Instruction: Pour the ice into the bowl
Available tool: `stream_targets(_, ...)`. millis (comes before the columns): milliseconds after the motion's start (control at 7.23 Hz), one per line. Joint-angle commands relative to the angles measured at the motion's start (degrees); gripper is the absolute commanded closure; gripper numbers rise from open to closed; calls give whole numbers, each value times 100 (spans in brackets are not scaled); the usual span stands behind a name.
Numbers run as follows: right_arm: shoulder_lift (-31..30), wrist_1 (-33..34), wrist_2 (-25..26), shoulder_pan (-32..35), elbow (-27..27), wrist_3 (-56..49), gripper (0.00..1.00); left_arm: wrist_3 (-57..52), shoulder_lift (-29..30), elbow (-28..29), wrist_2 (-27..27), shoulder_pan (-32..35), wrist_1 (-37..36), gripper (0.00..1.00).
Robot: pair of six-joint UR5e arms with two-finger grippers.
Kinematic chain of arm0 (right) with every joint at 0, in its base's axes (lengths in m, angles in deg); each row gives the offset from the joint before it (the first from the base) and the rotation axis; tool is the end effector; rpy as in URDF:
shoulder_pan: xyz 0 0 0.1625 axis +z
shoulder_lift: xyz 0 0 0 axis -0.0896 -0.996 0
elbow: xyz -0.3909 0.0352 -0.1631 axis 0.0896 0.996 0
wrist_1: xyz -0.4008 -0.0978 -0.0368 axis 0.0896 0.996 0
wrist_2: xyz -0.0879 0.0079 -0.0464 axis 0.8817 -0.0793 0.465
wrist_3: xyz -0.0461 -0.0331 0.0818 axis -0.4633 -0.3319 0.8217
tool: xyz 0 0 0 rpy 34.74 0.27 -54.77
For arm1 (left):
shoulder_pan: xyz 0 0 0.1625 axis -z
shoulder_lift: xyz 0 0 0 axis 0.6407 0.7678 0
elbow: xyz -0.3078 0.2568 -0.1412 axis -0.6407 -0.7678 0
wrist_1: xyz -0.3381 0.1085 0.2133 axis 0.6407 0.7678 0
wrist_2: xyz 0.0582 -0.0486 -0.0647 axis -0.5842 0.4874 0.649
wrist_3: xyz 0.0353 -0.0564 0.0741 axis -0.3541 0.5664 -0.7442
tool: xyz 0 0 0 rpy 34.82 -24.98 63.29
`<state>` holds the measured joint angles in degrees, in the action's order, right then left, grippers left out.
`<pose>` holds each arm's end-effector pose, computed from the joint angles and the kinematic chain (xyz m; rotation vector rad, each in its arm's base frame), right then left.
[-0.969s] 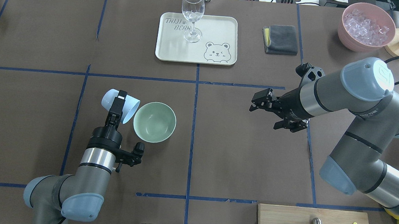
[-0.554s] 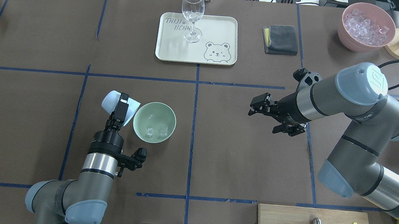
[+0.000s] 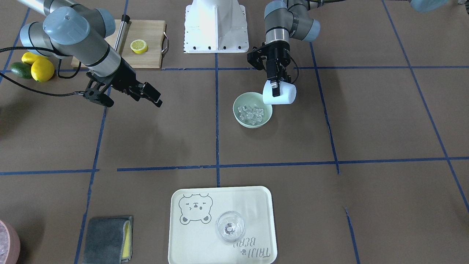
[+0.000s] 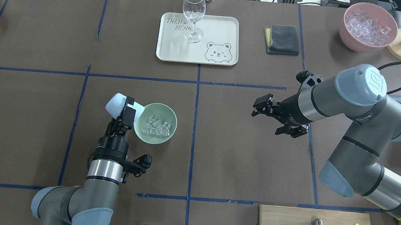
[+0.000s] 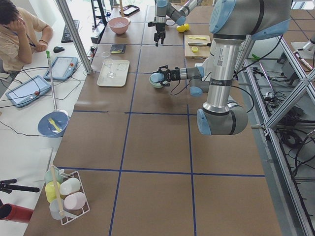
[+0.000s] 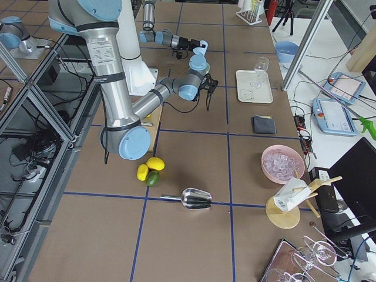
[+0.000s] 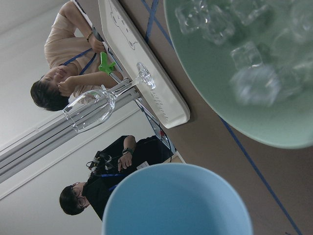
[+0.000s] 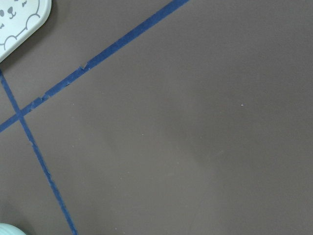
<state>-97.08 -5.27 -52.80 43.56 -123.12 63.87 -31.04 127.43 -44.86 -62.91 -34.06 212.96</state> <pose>-0.3976 -0.4202 0.3261 -0.2188 -1.1034 0.4571 0.5250 -0.2839 0.3192 1.2874 -0.9365 1.2327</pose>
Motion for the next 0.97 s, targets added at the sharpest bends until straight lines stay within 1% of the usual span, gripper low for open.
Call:
stream_targets(0,-3,-9,2,-1,37,-19,0,203,131,-156,-102,-24,248,100)
stream_targets(138,6,-9,11,-1,29,-19,0,606,71,-166,-198,-7,485,100)
stream_targets(277,15,-9,19,-1,29,-19,0,1698,-86,-175,-147,11,731,100)
stream_targets(554,24,-9,46,-1,29,-45,0,4622,-726,-245,510,63,866,100)
stream_targets(692,41,0,316,-1,11,-62,0,6054,-947,-254,757,63,866,100)
stream_targets(830,41,0,370,-1,-32,-63,0,7547,-1210,-271,1064,116,866,100)
